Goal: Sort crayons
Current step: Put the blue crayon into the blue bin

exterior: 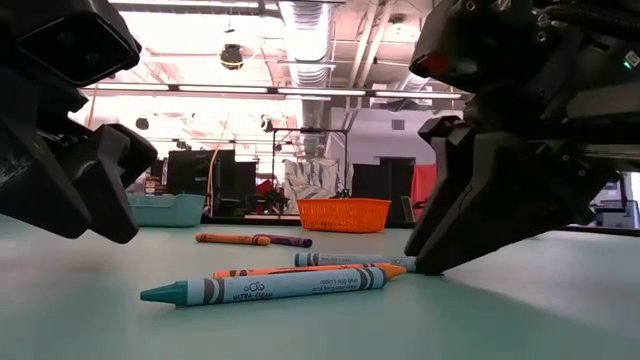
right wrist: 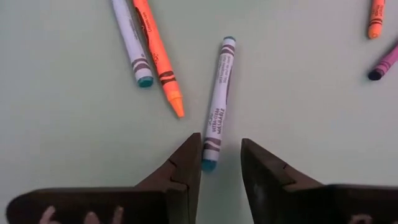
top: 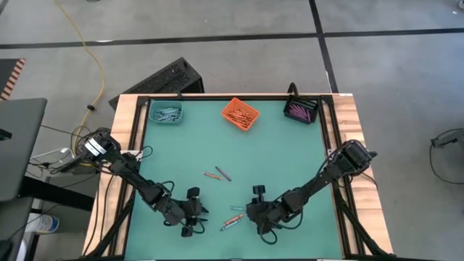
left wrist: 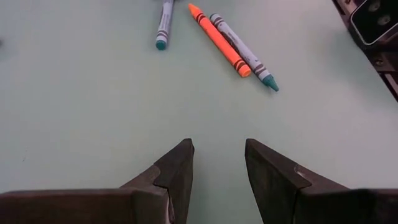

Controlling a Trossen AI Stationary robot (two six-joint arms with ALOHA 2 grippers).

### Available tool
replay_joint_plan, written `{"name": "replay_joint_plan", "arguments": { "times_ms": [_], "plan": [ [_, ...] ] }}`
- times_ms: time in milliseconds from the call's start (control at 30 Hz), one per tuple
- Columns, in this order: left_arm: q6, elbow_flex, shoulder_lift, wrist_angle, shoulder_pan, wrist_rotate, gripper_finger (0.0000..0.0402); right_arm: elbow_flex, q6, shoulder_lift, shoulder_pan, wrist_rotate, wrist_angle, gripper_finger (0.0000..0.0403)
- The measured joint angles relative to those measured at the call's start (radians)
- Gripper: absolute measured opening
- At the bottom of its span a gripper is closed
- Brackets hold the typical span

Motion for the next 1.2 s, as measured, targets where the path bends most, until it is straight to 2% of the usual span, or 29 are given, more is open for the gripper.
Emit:
{"name": "replay_joint_plan", "arguments": {
  "times_ms": [133, 433, 867, 1033, 1200],
  "plan": [
    [0.008, 0.000, 0.000, 0.008, 0.000, 0.000, 0.0134, 0.000, 0.001, 0.000, -0.002, 0.000, -0.013, 0.0096],
    [0.043, 0.000, 0.000, 0.032, 0.000, -0.017, 0.0134, -0.013, 0.058, -0.005, -0.023, -0.051, -0.032, 0.0008],
    [0.086, 0.001, -0.007, 0.036, 0.000, -0.056, 0.0134, -0.007, 0.035, -0.043, -0.027, -0.038, -0.090, 0.0001],
    [0.166, 0.010, -0.044, 0.037, 0.000, -0.178, 0.0134, 0.050, 0.015, -0.074, -0.028, 0.020, -0.187, 0.0001],
    [0.345, 0.067, -0.086, 0.038, -0.001, -0.304, 0.0134, 0.108, -0.037, -0.082, -0.027, 0.048, -0.236, 0.0001]
  ]
}}
